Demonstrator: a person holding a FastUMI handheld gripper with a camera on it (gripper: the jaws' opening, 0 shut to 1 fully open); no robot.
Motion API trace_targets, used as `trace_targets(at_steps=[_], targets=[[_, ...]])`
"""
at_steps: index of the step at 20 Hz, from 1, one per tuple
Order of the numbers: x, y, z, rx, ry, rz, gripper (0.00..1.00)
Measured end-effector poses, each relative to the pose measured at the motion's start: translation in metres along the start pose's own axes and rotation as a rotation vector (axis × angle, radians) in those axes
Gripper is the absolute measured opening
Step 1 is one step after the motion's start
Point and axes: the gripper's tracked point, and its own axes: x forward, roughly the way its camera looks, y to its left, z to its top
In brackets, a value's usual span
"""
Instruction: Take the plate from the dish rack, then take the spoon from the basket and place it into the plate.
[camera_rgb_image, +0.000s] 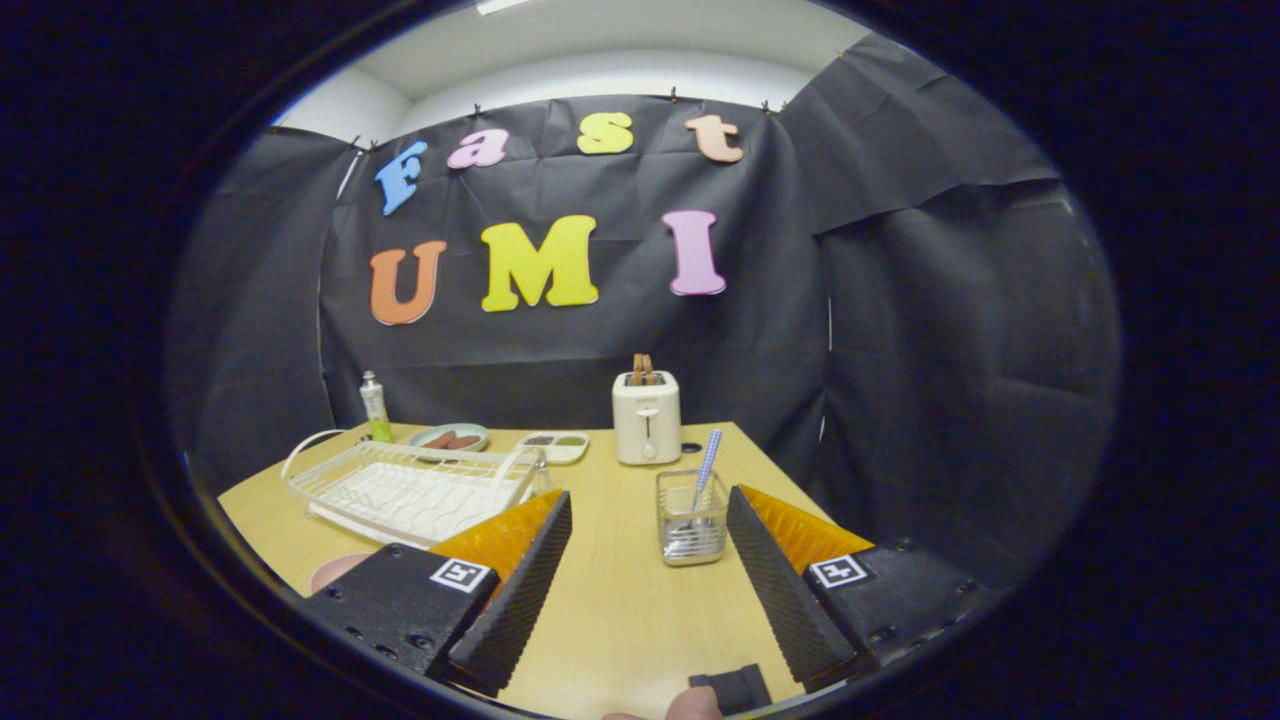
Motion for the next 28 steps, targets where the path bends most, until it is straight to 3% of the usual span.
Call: trace_targets(at_steps=[3,9,14,20,23,28], targets=[[0.034,-0.024,0.008,-0.008,-0.003,-0.006,1.0],[0.121,-0.039,0.004,0.026,0.07,0.061,1.0],[0.193,-0.041,-0.004,0.041,0.151,0.088,0.95],[0.242,-0.043,-0.022,0.118,0.249,0.113,0.89],[0.248,-0.043,-0.027,0.108,0.276,0.131,0.75],[0.244,-0.042,-0.021,0.143,0.25,0.123,0.28]])
